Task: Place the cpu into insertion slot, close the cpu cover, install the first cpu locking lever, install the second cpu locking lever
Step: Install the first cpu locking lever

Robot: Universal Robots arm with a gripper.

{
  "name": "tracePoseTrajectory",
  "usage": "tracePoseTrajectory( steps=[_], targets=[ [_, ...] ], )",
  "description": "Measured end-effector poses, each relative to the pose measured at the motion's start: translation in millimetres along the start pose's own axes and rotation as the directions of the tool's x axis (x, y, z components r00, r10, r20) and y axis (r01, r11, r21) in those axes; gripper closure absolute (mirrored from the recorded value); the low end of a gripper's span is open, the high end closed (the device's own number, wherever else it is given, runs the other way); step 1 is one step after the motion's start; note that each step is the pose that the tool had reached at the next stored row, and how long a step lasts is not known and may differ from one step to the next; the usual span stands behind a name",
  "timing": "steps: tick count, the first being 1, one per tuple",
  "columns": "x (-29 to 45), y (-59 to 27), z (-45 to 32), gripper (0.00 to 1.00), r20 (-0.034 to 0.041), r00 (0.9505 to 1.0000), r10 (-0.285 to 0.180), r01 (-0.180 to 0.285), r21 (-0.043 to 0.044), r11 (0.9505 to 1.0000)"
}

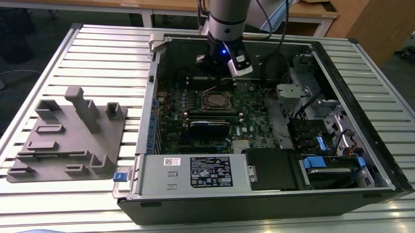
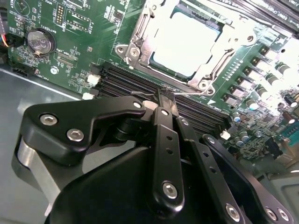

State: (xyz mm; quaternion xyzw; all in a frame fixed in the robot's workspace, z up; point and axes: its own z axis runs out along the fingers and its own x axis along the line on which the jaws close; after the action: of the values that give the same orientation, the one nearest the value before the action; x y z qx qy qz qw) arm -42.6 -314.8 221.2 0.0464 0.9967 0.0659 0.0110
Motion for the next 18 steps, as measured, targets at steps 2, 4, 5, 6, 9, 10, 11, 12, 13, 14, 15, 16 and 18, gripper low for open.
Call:
tracePoseTrajectory(
  steps=[2, 4, 5, 6, 9, 10, 11, 12, 13, 14, 15, 16, 18],
  targets=[
    [-0.9, 1.0, 0.5, 0.89, 0.0002, 1.0, 0.0, 0.0, 0.0027, 1.0],
    [-1.7, 2.5, 1.0, 0.89, 0.0004, 1.0, 0.0, 0.0, 0.0051, 1.0],
    [-1.9, 3.4, 1.3, 0.89, 0.0005, 1.0, 0.0, 0.0, 0.0058, 1.0],
    [-2.2, 4.3, 1.5, 0.89, 0.0006, 1.0, 0.0, 0.0, 0.0065, 1.0],
    [-3.1, 6.1, 2.2, 0.89, 0.0008, 1.0, 0.0, 0.0, 0.0087, 1.0],
    [-3.4, 6.3, 2.3, 0.89, 0.0009, 1.0, 0.0, 0.0, 0.0096, 1.0],
    [-3.7, 6.4, 2.5, 0.89, 0.0011, 1.0, 0.0, 0.0, 0.0104, 0.9999],
    [-4.0, 6.5, 2.6, 0.89, 0.0011, 1.0, 0.0, 0.0, 0.0117, 0.9999],
    [-4.4, 6.7, 2.8, 0.89, 0.0013, 1.0, 0.0, 0.0, 0.0131, 0.9999],
    [-4.8, 6.7, 3.0, 0.89, 0.0014, 1.0, 0.0, 0.0, 0.0145, 0.9999],
    [-5.2, 6.8, 3.2, 0.89, 0.0015, 1.0, 0.0, 0.0, 0.016, 0.9999],
    [-5.7, 6.8, 3.4, 0.89, 0.0016, 1.0, -0.001, 0.001, 0.0177, 0.9998],
    [-6.9, 7.1, 4.1, 0.89, 0.002, 1.0, -0.001, 0.001, 0.0217, 0.9998]
  ],
)
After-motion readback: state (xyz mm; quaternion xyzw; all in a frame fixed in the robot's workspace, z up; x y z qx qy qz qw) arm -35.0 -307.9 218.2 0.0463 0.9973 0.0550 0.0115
